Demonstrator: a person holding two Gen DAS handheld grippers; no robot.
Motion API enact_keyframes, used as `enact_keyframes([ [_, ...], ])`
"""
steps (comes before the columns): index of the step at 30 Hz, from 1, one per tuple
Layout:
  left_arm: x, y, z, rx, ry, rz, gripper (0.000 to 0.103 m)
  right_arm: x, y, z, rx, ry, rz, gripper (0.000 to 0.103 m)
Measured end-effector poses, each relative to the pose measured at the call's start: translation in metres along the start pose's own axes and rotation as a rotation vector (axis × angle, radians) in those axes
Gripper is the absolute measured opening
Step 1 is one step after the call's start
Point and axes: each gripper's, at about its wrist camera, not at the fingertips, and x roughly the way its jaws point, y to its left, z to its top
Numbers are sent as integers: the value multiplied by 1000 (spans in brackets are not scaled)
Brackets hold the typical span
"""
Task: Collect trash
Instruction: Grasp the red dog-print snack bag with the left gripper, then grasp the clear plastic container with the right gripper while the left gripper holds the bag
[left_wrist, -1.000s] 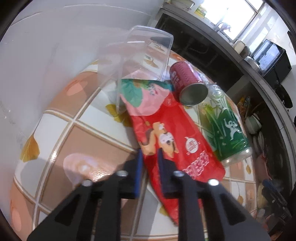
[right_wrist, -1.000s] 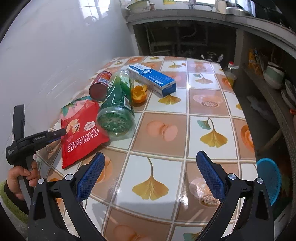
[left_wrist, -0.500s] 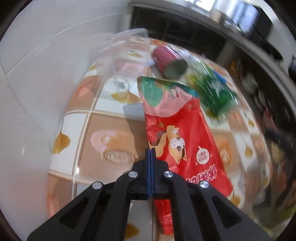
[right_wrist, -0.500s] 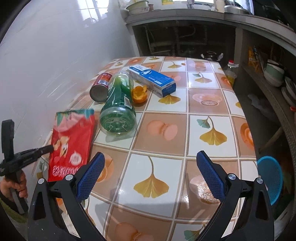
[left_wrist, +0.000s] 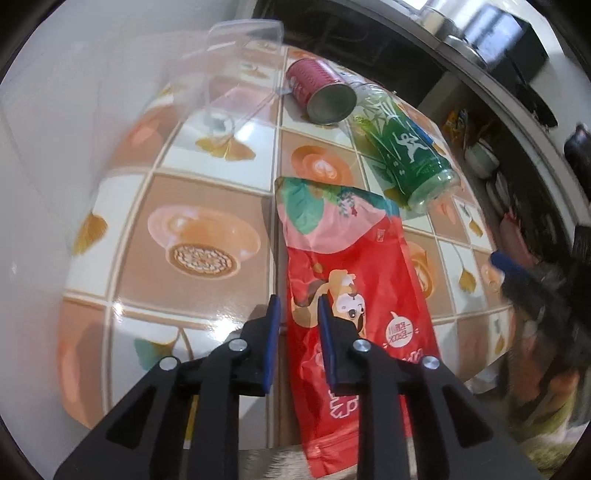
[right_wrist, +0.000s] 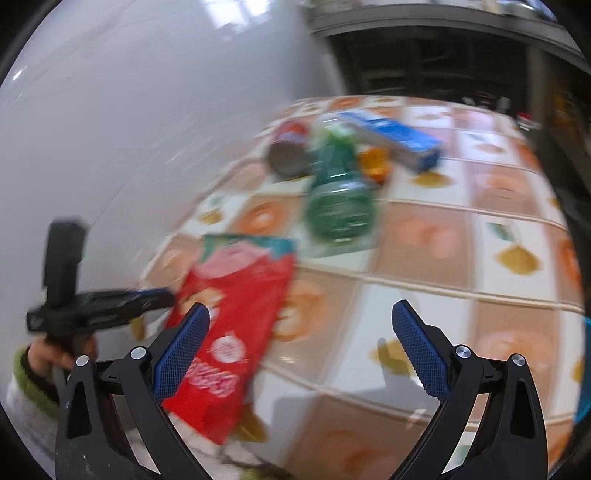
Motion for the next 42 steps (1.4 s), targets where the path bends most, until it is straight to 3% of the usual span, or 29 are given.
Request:
enact_keyframes([
  [3, 3, 5, 1, -36, 9, -22, 20, 17, 19, -4, -55, 58, 50, 66],
  [5, 5, 7, 0, -51, 14, -39, 21, 29, 24, -8, -57, 107, 78, 43],
  [9, 8, 10, -1, -80, 21, -87, 22, 45, 26, -12, -47, 159, 107, 17],
  [12, 10, 11, 0, -95, 23, -111, 23, 53, 28, -16, -53, 188, 106, 7],
  [21, 15, 16, 4, -132, 28, -146, 25, 58, 23, -21, -46, 200, 127, 1],
  [30, 21, 16, 14, -175, 17, -200, 39, 53, 17, -23, -35, 191, 146, 1],
  [35, 22, 32, 13, -285, 15, -309, 39, 51, 16, -25, -34, 187, 151, 1],
  [39, 25, 51, 10, -432, 28, -437, 39, 50, 14, -26, -34, 185, 157, 1],
  [42, 25, 54, 10, -475, 23, -506, 39, 48, 14, -28, -34, 183, 160, 1],
])
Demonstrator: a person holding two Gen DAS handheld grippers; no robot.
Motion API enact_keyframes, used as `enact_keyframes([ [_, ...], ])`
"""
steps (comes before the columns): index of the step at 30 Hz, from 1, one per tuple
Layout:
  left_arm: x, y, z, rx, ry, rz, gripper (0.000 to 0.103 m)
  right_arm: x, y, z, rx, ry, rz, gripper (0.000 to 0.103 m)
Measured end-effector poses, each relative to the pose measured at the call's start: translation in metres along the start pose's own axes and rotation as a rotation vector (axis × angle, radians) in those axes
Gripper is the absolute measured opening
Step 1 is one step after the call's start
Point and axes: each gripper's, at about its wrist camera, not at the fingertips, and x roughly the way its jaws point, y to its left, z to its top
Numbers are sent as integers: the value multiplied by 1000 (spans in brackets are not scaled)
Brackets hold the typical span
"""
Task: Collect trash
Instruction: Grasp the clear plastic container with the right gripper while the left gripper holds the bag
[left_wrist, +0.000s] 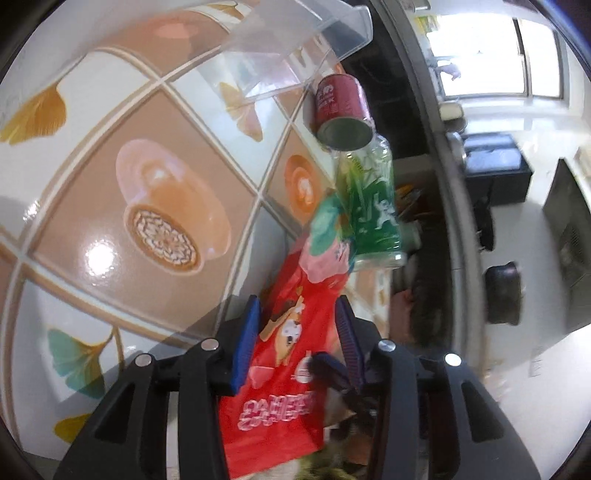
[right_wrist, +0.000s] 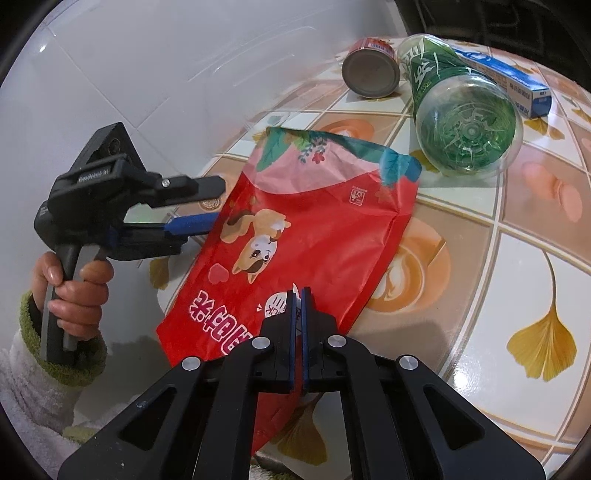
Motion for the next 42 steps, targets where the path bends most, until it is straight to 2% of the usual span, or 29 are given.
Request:
enact_keyframes([
  [2, 1, -2, 0, -6, 8, -35, 39, -1, -1, -1, 2, -3, 2, 1],
  [5, 14, -6, -3, -31, 88, -154, 39, -1, -1, -1, 5, -5, 6, 1],
  [6, 17, -8, -5, -26, 102, -157, 39, -1, -1, -2, 5, -6, 6, 1],
  [9, 21, -23, -9, 68, 74, -39, 39, -1, -3, -2, 7, -9, 10, 1],
  [12, 23, -34, -11, 146, 61, 37, 39, 0, -4, -2, 8, -12, 11, 1],
  [13, 24, -40, -14, 190, 56, 89, 38, 0, -4, -2, 9, -13, 13, 1],
  [15, 28, -51, -20, 294, 48, 212, 32, 1, -7, -3, 13, -15, 17, 1],
  [18, 31, -55, -28, 405, 26, 346, 22, 1, -8, -3, 19, -18, 17, 1],
  [22, 34, -54, -33, 455, 15, 375, 16, -3, -10, -2, 21, -6, 6, 2],
  [23, 34, -55, -34, 460, 14, 378, 15, -5, -9, -1, 16, -3, 6, 6],
  [25, 31, -53, -38, 467, 4, 382, 14, -16, -9, 7, 5, -23, 9, 7],
  [28, 24, -47, -38, 459, -11, 377, 13, -39, -6, 30, -7, -81, 58, 19],
  [31, 17, -43, -39, 455, -25, 374, 12, -54, 2, 68, -15, -129, 128, 29],
  [33, 12, -40, -40, 454, -37, 373, 11, -55, 10, 99, 7, -140, 189, 41],
  [35, 8, -37, -40, 451, -46, 371, 11, -50, 17, 129, 33, -136, 258, 46],
  [36, 5, -35, -41, 450, -52, 371, 11, -45, 19, 141, 49, -133, 287, 53],
  [38, 2, -32, -42, 446, -62, 370, 10, -28, 24, 169, 90, -111, 308, 60],
  [42, -6, -29, -42, 445, -89, 373, 10, 13, 24, 207, 196, -49, 338, 60],
])
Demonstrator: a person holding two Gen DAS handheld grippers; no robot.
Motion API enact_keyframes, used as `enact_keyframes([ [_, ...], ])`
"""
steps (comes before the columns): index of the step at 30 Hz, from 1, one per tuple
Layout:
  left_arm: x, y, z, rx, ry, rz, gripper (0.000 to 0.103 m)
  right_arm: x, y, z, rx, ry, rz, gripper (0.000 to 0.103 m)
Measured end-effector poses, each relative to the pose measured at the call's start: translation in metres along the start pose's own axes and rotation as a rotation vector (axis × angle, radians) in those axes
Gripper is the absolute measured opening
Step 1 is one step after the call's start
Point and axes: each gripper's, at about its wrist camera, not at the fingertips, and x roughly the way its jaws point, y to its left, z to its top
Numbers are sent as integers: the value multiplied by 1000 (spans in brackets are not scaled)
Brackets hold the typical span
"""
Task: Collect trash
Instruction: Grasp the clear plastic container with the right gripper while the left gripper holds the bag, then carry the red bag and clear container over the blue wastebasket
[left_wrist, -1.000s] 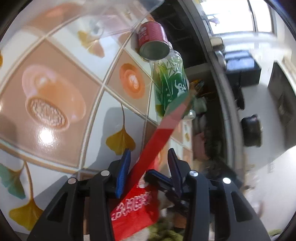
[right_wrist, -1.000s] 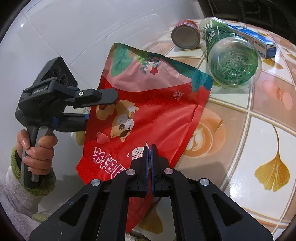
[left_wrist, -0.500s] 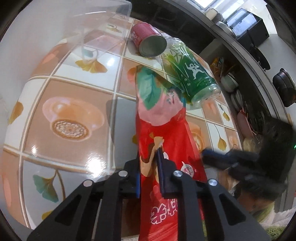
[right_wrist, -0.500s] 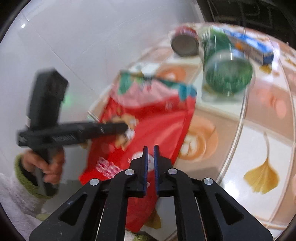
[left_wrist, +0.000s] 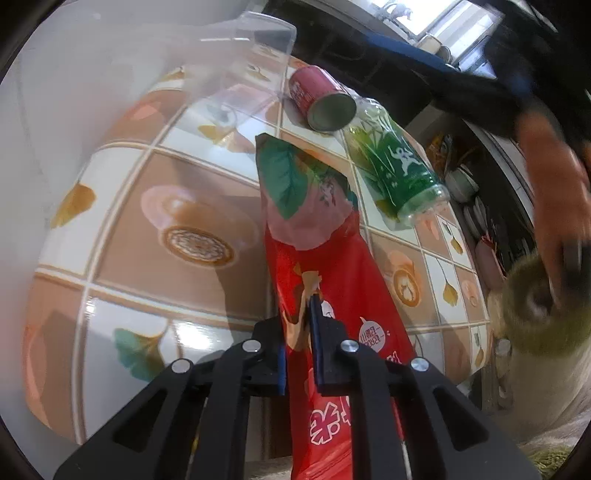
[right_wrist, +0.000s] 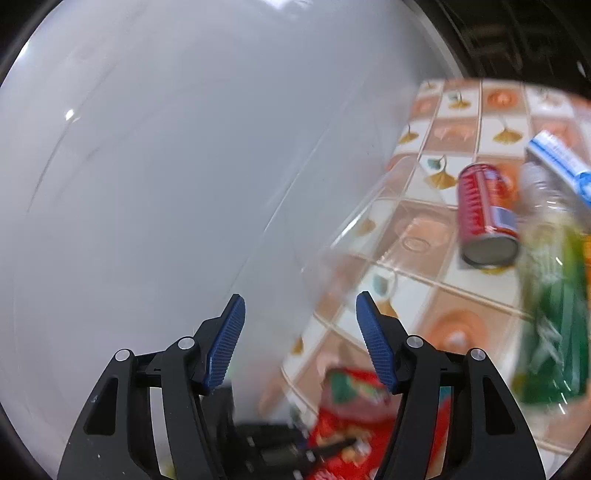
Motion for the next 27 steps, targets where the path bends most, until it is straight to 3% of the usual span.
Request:
enact_keyframes([
  [4, -2, 4, 0, -2, -12, -2, 8, 39, -24, 25, 129, 49, 3, 59],
  [15, 0, 9, 0, -26, -14, -35, 7, 91, -49, 32, 245, 95, 14, 11],
  [20, 0, 11, -1, -34, -19, -49, 7, 80, -46, 26, 235, 73, 26, 3],
  [27, -3, 16, -1, -64, -29, -85, 4, 51, -40, 17, 205, 27, 77, 3],
])
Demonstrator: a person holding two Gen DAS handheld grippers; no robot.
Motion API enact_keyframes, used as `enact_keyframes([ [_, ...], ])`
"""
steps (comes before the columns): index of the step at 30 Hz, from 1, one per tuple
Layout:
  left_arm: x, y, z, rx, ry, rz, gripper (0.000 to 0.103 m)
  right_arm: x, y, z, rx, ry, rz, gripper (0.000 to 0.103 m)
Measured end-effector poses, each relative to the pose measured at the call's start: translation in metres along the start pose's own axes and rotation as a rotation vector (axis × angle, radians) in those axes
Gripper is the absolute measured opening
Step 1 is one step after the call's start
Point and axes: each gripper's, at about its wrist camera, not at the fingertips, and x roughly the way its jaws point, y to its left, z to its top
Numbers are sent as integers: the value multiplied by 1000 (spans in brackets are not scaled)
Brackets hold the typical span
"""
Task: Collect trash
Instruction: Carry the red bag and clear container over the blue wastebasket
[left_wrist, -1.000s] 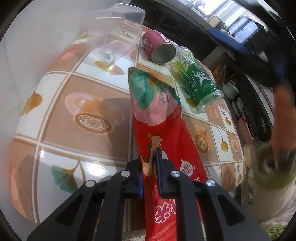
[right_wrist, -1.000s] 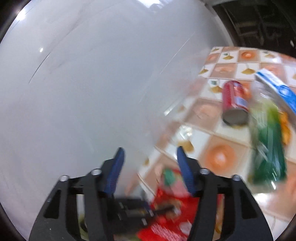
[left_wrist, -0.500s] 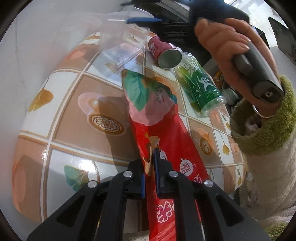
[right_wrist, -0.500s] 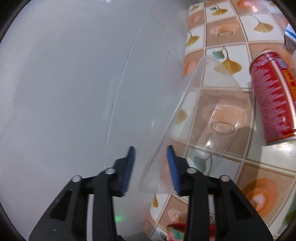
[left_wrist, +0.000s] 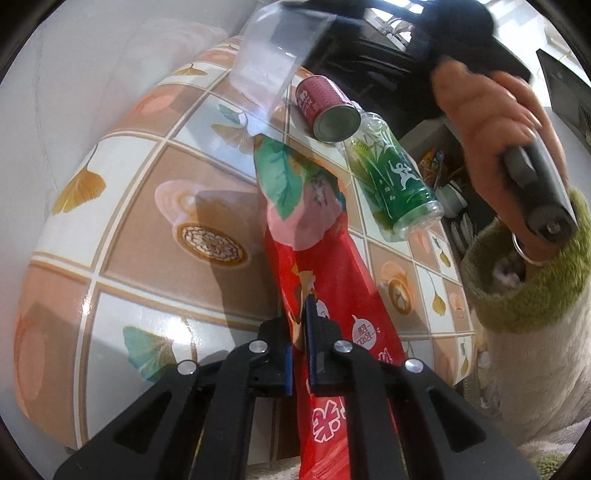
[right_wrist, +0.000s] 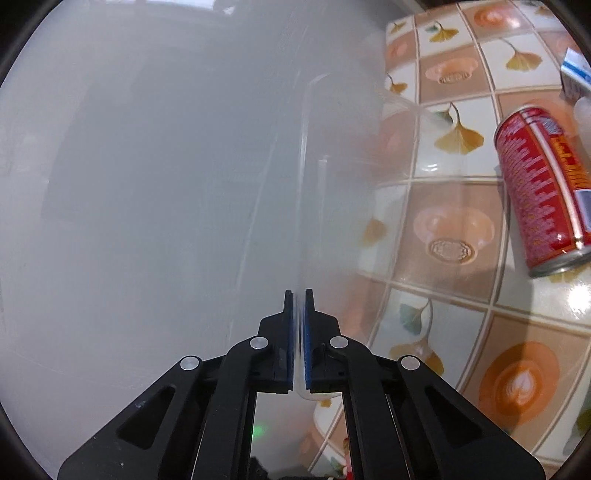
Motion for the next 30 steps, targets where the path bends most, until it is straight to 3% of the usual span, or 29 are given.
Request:
enact_keyframes([
  [13, -29, -16, 8, 33, -69, -44, 0, -96, 30, -48, -169, -141, 70, 3],
  [21, -50, -45, 15, 58, -109, -97, 0, -161, 19, -80, -225, -257, 19, 3],
  [30, -46, -98, 22, 142, -91, -170, 0, -228, -14, -121, -199, -387, -47, 3],
])
